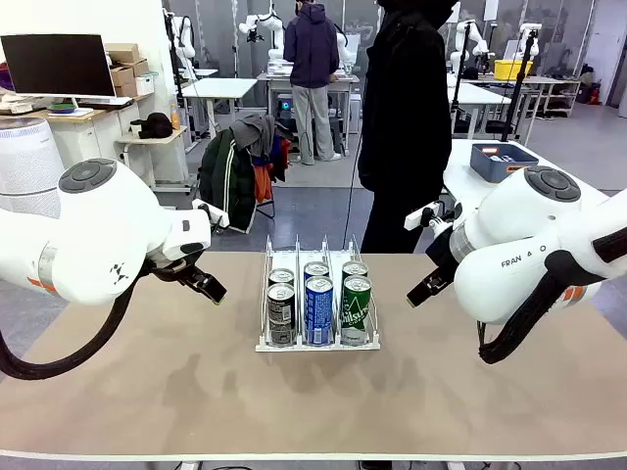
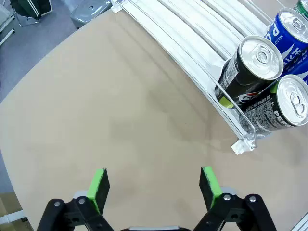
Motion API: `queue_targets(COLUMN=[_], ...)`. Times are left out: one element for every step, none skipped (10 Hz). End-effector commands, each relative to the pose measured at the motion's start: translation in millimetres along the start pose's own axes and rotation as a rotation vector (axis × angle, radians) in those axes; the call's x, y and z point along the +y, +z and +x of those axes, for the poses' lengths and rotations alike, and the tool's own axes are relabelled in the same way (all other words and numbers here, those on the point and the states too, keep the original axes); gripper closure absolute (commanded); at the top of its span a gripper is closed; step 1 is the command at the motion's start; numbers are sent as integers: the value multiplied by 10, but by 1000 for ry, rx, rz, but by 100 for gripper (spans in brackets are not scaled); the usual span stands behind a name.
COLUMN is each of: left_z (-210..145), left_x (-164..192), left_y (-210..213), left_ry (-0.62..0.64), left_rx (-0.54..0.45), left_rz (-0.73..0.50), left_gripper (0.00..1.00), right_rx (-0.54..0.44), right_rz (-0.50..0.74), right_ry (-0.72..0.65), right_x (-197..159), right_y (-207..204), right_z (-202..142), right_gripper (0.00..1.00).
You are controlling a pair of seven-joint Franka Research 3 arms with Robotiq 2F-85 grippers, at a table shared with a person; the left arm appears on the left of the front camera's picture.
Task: Fill the beverage cans into the dispenser.
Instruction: Pick up the Ionic drink handed by the human.
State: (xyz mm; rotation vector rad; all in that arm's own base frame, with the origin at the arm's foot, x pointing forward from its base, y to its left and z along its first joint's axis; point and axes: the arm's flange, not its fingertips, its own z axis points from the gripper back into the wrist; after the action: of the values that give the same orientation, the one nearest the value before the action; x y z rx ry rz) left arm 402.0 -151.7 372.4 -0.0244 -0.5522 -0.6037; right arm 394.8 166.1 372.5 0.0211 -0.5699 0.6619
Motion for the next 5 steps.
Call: queue_targets(left_z=[0,0,0,0,0], left_x=[0,0,0,0,0], left_y=[0,0,0,0,0], left_ry=[0,0,0,0,0], left_rx=[0,0,0,0,0], left_rz=[0,0,0,0,0], left_gripper=[0,0,0,0,0], right_rx=[0,0,0,0,0], right_rz=[0,0,0,0,0], right_ry=[0,0,0,0,0], right_x=[0,0,0,0,0], right_y=[0,0,0,0,0], right_z=[0,0,0,0,0], right_gripper=[0,0,0,0,0])
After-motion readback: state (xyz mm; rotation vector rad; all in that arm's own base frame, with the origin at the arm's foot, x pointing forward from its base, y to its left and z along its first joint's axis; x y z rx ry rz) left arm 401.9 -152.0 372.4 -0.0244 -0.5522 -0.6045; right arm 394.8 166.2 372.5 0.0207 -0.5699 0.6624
